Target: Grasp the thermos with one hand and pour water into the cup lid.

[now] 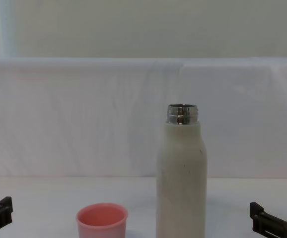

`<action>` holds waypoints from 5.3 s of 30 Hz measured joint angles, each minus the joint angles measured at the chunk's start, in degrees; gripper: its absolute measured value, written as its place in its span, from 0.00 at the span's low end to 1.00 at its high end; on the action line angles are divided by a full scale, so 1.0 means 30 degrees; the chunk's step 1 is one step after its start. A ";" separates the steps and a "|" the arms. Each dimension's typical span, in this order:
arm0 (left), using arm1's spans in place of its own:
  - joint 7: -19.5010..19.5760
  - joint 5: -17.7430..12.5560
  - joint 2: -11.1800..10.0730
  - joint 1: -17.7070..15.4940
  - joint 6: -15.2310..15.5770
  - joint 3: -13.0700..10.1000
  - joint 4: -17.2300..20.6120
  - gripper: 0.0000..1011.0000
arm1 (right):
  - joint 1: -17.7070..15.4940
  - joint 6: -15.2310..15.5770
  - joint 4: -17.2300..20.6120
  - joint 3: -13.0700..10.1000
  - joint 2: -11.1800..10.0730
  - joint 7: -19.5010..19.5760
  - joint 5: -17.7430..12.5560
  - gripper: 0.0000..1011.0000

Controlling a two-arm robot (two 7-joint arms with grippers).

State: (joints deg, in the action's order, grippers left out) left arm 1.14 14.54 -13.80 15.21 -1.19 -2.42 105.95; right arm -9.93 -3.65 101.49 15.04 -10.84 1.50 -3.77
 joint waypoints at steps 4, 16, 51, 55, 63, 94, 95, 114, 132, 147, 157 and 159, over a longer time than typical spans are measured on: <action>0.0001 0.0000 -0.0001 -0.0001 0.0001 0.0001 0.0000 0.99 | 0.0000 0.0000 0.0001 0.0001 0.0000 0.0000 0.0000 0.99; 0.0000 0.0000 -0.0002 0.0000 0.0001 0.0000 -0.0001 0.99 | -0.0001 0.0000 0.0001 0.0000 0.0000 0.0000 0.0000 0.99; 0.0001 0.0001 -0.0001 0.0000 0.0001 0.0000 0.0000 0.99 | -0.1868 -0.0014 0.1853 -0.0982 -0.0846 -0.2276 0.0333 0.99; 0.0001 0.0000 -0.0001 0.0000 0.0001 0.0000 0.0000 0.99 | -0.2012 0.0253 0.2158 -0.1146 -0.1281 -0.3212 0.0122 0.99; 0.0001 0.0000 -0.0001 0.0000 0.0001 0.0001 0.0000 0.99 | -0.1918 0.1153 0.2504 -0.1463 -0.2077 -0.5089 -0.0854 0.99; 0.0000 0.0000 -0.0001 -0.0001 0.0001 0.0001 0.0000 0.99 | 0.1634 0.3798 0.1228 0.0664 -0.2217 -0.6086 -0.3128 0.99; 0.0000 0.0000 -0.0001 -0.0001 0.0001 0.0001 0.0000 0.99 | 0.1634 0.3798 0.1228 0.0664 -0.2217 -0.6086 -0.3128 0.99; 0.0001 0.0000 -0.0001 0.0000 0.0001 0.0001 0.0000 0.99 | 0.3351 0.4192 -0.0179 0.1524 -0.1482 -0.5588 -0.3141 0.99; 0.0001 0.0000 -0.0001 0.0000 0.0001 0.0001 0.0000 0.99 | 0.4244 0.4233 -0.1224 0.1915 -0.0824 -0.5261 -0.2706 0.99; 0.0001 0.0000 -0.0001 -0.0001 0.0001 0.0001 0.0000 0.99 | 0.4787 0.4236 -0.1821 0.2192 -0.0409 -0.5174 -0.2221 0.99; 0.0000 0.0000 -0.0001 0.0000 0.0001 0.0001 0.0000 0.99 | 0.5061 0.4228 -0.2028 0.2233 -0.0177 -0.5172 -0.2037 0.99; 0.0000 0.0000 -0.0001 0.0000 0.0000 0.0001 0.0000 0.99 | 0.5108 0.4227 -0.2064 0.2241 -0.0128 -0.5172 -0.2005 0.99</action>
State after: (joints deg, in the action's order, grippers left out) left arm 1.14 14.54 -13.81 15.21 -1.19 -2.41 105.95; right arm 5.39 9.03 95.30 21.77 -11.23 -14.02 -9.79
